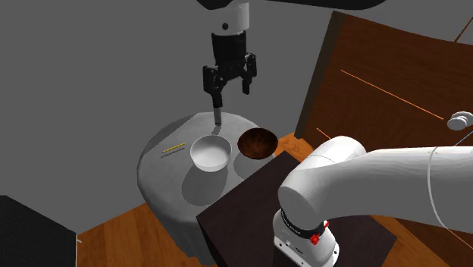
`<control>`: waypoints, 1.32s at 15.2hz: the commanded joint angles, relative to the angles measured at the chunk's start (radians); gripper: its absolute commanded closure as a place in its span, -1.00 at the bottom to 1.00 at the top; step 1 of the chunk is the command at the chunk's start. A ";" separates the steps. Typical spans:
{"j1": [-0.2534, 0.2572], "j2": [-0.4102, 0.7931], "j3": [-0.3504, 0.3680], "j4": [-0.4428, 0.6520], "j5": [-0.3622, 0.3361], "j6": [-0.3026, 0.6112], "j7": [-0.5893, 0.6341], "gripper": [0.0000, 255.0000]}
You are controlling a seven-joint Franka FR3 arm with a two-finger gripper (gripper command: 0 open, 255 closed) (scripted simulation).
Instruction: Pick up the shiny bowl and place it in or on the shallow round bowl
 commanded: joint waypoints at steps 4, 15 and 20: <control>-0.009 0.027 -0.013 -0.075 -0.011 0.110 -0.022 -1.00; -0.044 0.264 -0.065 -0.245 -0.040 0.545 -0.100 -1.00; -0.056 0.439 -0.090 -0.259 -0.043 0.748 -0.137 -1.00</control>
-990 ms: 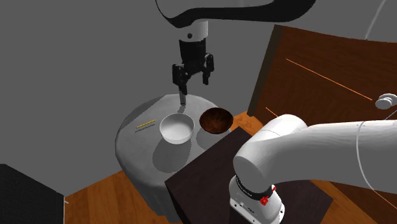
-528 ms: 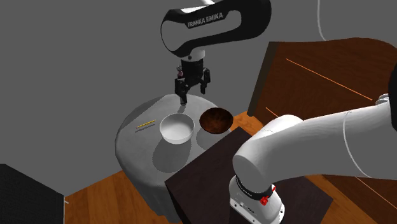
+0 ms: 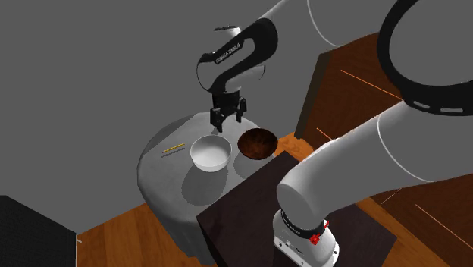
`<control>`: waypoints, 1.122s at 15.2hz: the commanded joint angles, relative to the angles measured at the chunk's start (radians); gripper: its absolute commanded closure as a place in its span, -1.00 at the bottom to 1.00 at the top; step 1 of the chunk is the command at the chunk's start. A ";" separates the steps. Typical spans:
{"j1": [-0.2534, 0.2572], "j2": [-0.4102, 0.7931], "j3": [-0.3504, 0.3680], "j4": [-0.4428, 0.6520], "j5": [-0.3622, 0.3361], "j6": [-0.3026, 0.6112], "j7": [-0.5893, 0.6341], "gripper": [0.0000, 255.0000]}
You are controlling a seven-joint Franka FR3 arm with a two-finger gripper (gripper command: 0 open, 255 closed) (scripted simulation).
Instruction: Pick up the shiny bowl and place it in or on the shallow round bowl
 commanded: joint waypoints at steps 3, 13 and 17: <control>-0.006 0.167 -0.019 0.016 0.007 0.164 -0.033 -1.00; -0.030 0.596 -0.040 0.161 0.097 0.470 -0.158 -1.00; -0.034 0.640 -0.032 0.165 0.110 0.511 -0.168 -1.00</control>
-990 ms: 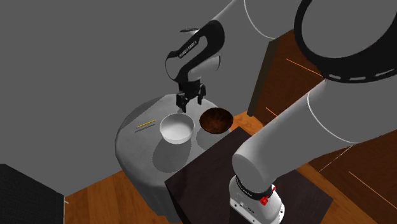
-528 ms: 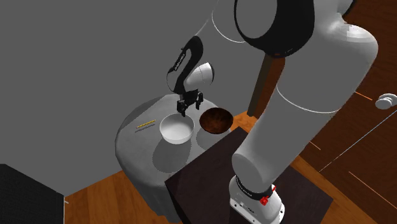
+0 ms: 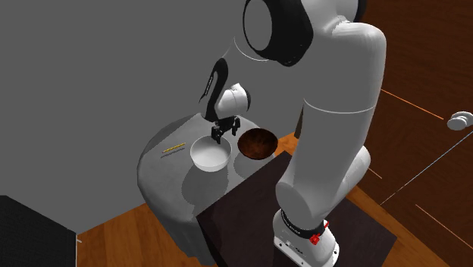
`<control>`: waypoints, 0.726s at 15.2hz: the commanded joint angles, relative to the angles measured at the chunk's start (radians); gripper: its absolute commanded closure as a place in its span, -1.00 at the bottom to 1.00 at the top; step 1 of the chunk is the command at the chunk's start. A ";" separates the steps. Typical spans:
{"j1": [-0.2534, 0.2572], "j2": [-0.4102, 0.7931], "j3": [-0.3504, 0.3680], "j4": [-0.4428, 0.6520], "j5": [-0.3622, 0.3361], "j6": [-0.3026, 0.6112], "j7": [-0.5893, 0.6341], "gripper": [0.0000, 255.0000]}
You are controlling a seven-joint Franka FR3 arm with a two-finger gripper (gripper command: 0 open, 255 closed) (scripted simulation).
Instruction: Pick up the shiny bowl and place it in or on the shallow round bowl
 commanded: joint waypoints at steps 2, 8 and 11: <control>-0.005 0.047 0.007 0.010 0.013 0.037 -0.012 -1.00; -0.009 0.084 0.015 0.015 0.025 0.070 -0.020 -1.00; -0.009 0.084 0.015 0.015 0.025 0.070 -0.020 -1.00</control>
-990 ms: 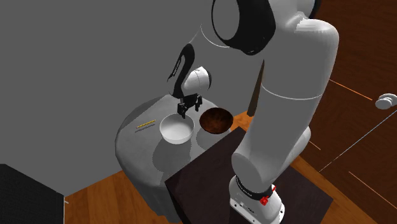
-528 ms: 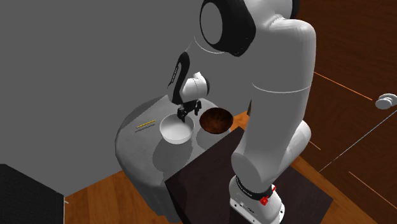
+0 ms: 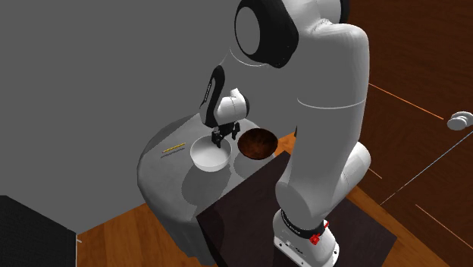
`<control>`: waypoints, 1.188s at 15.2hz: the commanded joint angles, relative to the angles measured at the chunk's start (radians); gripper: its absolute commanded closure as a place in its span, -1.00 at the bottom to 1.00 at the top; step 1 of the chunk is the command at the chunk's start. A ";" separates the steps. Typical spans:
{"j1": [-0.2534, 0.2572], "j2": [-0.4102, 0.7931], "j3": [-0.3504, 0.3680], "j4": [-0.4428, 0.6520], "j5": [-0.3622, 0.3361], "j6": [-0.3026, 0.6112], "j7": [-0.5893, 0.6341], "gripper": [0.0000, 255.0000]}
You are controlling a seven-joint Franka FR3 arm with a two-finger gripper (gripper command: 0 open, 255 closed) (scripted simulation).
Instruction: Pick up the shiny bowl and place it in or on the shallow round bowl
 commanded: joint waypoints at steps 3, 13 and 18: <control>0.000 0.000 0.000 0.000 0.000 0.000 0.000 1.00; 0.004 -0.030 -0.006 -0.005 -0.008 -0.024 0.007 1.00; 0.012 -0.102 -0.019 -0.013 -0.031 -0.088 0.026 1.00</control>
